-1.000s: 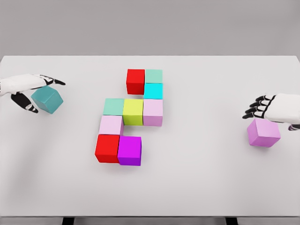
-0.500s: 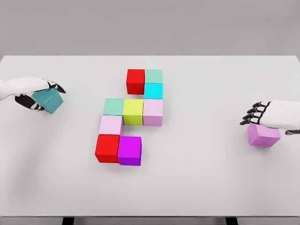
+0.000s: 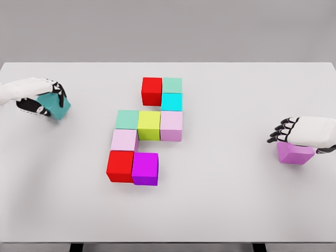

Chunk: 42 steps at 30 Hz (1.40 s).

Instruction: Assemble the squares on the desktop into the number 2

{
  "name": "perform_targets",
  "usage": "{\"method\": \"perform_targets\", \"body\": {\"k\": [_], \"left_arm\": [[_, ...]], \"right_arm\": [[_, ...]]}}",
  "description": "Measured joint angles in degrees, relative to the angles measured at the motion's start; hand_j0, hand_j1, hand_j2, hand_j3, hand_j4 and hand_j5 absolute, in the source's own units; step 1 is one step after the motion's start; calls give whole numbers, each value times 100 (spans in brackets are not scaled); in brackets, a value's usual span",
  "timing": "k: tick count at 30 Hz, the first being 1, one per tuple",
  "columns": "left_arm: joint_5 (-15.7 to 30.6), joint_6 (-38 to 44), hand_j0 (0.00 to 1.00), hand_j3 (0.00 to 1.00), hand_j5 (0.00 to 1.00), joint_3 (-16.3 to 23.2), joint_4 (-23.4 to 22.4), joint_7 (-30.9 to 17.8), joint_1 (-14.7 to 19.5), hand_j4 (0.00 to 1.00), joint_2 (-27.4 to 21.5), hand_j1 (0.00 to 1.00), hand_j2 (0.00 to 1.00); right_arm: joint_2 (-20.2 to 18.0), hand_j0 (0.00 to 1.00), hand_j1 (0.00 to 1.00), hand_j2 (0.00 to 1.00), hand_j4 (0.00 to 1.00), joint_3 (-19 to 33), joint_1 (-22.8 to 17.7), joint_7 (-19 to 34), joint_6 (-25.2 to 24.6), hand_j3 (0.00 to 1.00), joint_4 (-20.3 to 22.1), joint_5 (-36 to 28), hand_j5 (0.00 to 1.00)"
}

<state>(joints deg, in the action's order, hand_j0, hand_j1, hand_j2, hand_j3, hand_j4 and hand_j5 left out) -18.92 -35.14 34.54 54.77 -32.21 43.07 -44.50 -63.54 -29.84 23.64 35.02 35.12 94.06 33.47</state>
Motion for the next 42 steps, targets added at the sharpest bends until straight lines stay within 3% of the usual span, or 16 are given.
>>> {"method": "perform_targets", "body": {"k": [5, 7, 11, 14, 15, 18, 20, 34, 42], "left_arm": [[76, -2, 35, 35, 35, 188, 38, 109, 246, 35, 233, 35, 35], [64, 293, 35, 35, 35, 447, 276, 89, 430, 35, 381, 35, 35], [114, 1792, 35, 35, 35, 788, 1126, -89, 562, 35, 579, 35, 35], [148, 3108, 35, 35, 35, 892, 1711, -214, 738, 35, 722, 35, 35], [149, 3435, 35, 35, 35, 916, 1851, -234, 773, 35, 753, 35, 35], [145, 3974, 36, 36, 36, 959, 2077, -269, 853, 36, 838, 36, 36], [143, 4207, 36, 36, 36, 969, 2140, -276, 905, 36, 964, 36, 36], [111, 4936, 37, 37, 37, 1093, 2133, -284, 914, 37, 1581, 37, 37], [-66, 5410, 35, 35, 35, 1229, 2118, -75, 914, 35, 1740, 35, 35]], "right_arm": [[32, 100, 100, 100, 100, -88, 0, 0, 0, 100, -15, 15, 100], [49, 100, 100, 100, 100, -103, 0, 0, -1, 100, -13, 16, 100], [65, 88, 88, 88, 88, -112, 0, 11, 10, 88, -17, 53, 88], [67, 87, 87, 87, 87, -151, 0, -2, -2, 87, -17, 138, 87], [65, 84, 84, 84, 84, -160, 1, -5, -8, 84, -16, 171, 84], [73, 61, 61, 61, 61, -181, -8, -87, -83, 61, -14, 131, 61], [78, 56, 56, 56, 56, -193, 0, -76, -82, 56, -18, 127, 56], [323, 57, 57, 57, 57, 105, 44, -21, 20, 57, -148, -421, 57], [741, 58, 58, 58, 58, 295, 229, -25, 24, 58, -197, -697, 58]]}}
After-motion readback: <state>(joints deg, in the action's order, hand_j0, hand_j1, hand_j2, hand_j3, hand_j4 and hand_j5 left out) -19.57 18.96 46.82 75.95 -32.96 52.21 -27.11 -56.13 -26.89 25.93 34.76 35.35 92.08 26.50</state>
